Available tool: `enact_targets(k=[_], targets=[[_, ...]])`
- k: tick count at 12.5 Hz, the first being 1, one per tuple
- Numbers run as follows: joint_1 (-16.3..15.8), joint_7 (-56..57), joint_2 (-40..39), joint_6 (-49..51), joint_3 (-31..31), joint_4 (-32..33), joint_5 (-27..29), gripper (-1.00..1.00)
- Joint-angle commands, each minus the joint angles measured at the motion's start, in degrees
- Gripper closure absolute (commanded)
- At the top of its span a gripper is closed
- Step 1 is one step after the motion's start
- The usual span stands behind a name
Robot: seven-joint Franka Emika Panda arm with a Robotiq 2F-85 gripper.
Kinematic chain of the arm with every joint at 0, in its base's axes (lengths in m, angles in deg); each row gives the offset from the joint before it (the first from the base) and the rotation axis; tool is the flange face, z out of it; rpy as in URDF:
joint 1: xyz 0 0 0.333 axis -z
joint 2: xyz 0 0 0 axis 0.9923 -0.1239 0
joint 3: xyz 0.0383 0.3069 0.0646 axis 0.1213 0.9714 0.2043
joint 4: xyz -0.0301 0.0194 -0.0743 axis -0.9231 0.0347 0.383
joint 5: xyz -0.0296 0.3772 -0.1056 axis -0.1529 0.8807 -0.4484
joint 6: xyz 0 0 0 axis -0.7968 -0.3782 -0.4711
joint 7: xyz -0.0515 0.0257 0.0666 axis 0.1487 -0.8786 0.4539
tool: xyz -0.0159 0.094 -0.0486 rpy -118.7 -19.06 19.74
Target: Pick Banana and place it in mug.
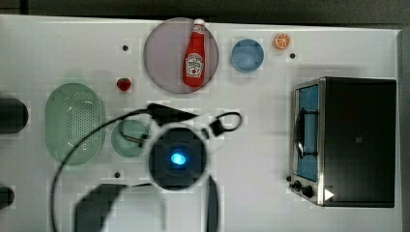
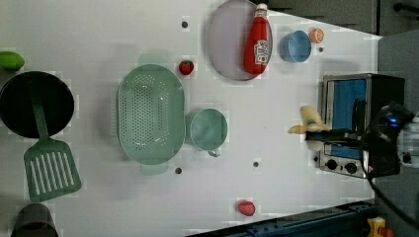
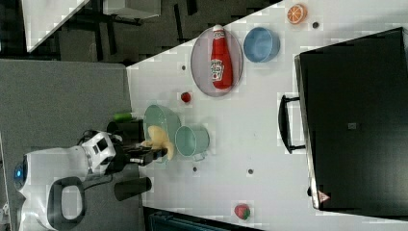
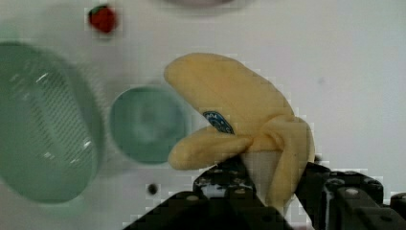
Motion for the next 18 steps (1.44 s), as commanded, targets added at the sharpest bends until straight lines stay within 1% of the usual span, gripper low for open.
enact_targets(k=[1,3,6,8,9,10,11,12,15,16,17,18], targets=[[-3.38,-18.64,-1.08,-0.26,6.13,0.65,-0.71,0.37],[-3.42,-26.74,-2.62,-2.37,10.22,0.55,-0.66,0.37],[-3.44,-33.34,-6.83,-8.17,14.64,0.57,-0.76,0.37],[-3.44,-38.39,-10.34,-12.96,16.54,0.61,-1.66,0.37],[-3.44,-41.17,-12.17,-14.32,17.24,0.59,-3.11,0.37],[-3.44,-43.35,-13.84,-15.46,17.51,0.58,-5.72,0.37],[-3.44,-44.21,-15.34,-16.34,17.49,0.57,-8.73,0.37],[-3.44,-44.25,-16.70,-16.95,17.47,0.55,-10.48,0.37],[-3.41,-44.49,-20.50,-21.17,17.19,0.65,-10.45,0.37],[-3.37,-44.95,-21.37,-22.06,17.00,0.82,-10.60,0.33],[-3.37,-44.96,-21.87,-23.81,16.97,0.82,-10.61,0.15],[-3.38,-44.96,-22.16,-24.62,17.00,0.96,-10.62,-0.07]])
